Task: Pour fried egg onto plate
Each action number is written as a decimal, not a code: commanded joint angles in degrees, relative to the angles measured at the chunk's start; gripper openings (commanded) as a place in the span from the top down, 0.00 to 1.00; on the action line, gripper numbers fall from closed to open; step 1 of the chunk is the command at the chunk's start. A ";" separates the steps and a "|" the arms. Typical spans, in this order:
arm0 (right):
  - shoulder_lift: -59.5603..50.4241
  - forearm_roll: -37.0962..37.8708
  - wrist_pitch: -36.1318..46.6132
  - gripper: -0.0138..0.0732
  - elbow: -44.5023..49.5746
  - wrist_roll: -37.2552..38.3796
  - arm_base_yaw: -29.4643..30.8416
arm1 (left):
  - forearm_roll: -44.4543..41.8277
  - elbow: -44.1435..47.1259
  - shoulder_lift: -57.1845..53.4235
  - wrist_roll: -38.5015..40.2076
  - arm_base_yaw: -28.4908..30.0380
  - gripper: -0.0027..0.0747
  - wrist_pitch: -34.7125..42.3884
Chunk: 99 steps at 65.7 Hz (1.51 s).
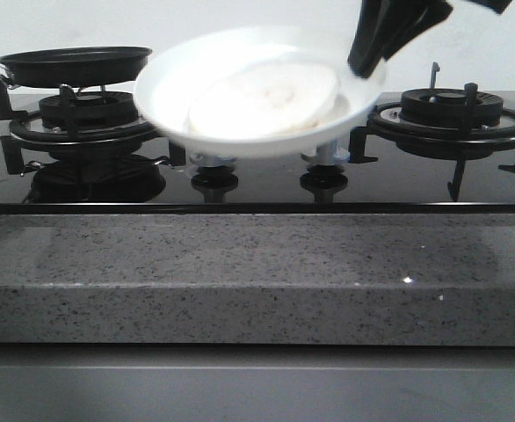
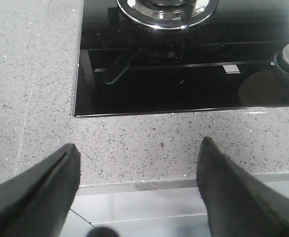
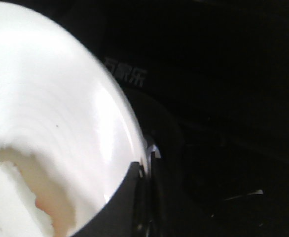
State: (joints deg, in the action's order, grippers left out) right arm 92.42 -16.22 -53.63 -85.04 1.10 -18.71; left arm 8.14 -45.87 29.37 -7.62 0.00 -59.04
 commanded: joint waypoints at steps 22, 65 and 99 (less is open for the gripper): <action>8.53 -13.60 -0.88 0.92 -17.54 -0.01 8.71 | 0.69 -1.46 0.30 0.02 -0.43 0.33 3.97; 25.59 -12.96 -8.78 0.83 -30.14 -0.01 9.62 | 0.69 -1.46 0.30 0.02 -0.43 0.33 3.97; 21.52 -12.95 -10.71 0.50 -33.89 -0.05 9.63 | 0.69 -1.46 0.30 0.02 -0.43 0.33 3.97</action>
State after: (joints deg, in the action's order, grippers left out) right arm 120.45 -26.80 -65.14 -116.68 1.09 -9.37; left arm 8.14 -45.87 29.37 -7.62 0.00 -59.04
